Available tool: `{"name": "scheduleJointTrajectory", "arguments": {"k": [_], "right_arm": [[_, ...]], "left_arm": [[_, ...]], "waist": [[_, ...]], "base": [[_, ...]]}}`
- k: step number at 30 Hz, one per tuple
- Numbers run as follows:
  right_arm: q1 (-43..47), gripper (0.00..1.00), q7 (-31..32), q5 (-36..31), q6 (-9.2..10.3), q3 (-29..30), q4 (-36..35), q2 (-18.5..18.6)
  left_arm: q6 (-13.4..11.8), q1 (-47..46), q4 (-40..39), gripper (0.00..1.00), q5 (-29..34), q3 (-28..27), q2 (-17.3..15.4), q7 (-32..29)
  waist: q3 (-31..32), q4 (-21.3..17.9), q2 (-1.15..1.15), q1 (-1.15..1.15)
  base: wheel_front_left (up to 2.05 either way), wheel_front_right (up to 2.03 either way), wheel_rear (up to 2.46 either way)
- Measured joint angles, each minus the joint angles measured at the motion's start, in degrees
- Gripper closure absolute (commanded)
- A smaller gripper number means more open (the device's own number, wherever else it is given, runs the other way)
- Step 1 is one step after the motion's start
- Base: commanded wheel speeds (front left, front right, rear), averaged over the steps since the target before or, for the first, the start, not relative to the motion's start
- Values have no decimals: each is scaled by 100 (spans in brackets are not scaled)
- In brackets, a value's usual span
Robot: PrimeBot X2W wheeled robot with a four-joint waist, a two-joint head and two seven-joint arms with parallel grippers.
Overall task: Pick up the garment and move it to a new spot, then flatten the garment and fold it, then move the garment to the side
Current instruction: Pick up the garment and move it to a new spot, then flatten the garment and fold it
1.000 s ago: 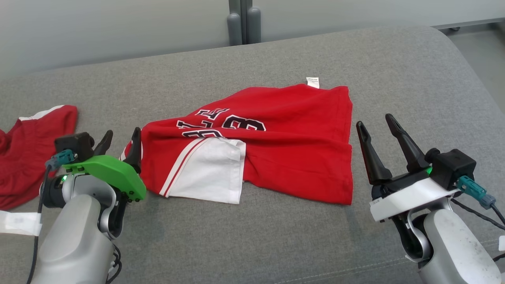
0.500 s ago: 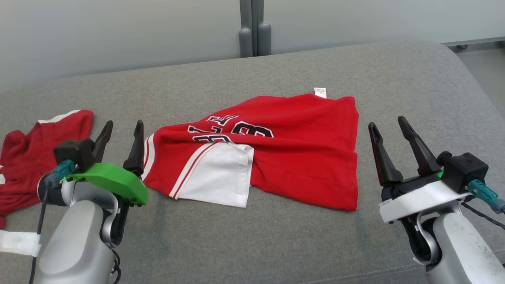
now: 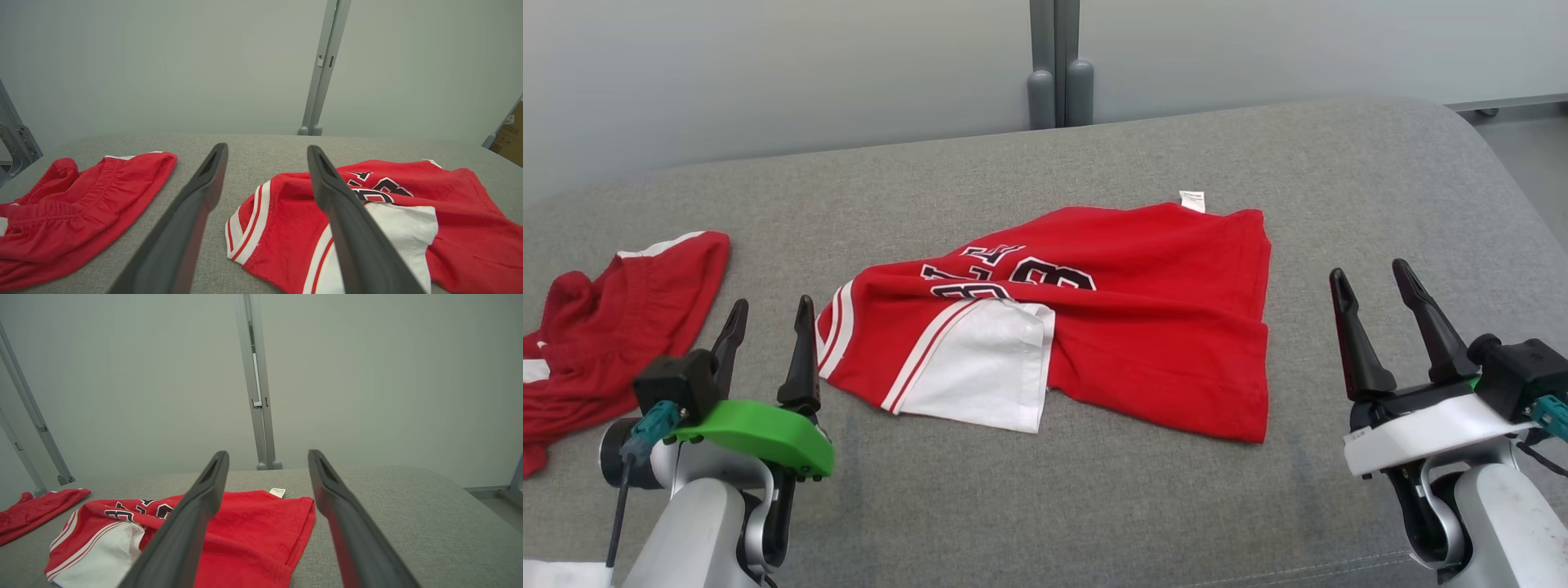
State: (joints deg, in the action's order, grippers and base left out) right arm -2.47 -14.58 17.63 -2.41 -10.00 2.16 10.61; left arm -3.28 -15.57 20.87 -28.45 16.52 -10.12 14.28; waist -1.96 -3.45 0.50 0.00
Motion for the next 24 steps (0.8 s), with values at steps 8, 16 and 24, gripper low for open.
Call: {"name": "scheduleJointTrajectory", "arguments": {"k": [8, 16, 24], "right_arm": [[184, 0, 0, 0, 82, 115, -153, -4], [193, 0, 0, 0, 91, 87, -182, -13], [439, 0, 60, 194, 92, 110, 46, -63]], "left_arm": [[-112, 386, -609, 0, 54, -186, 74, 15], [-136, 567, -1000, 0, 160, -188, 109, 15], [-74, 796, -1128, 0, 158, 94, 211, 15]], "waist": [[2, 12, 0, 0], [-30, 2, 0, 0], [-57, -21, 0, 0]], "base": [[0, 0, 0], [0, 0, 0], [0, 0, 0]]}}
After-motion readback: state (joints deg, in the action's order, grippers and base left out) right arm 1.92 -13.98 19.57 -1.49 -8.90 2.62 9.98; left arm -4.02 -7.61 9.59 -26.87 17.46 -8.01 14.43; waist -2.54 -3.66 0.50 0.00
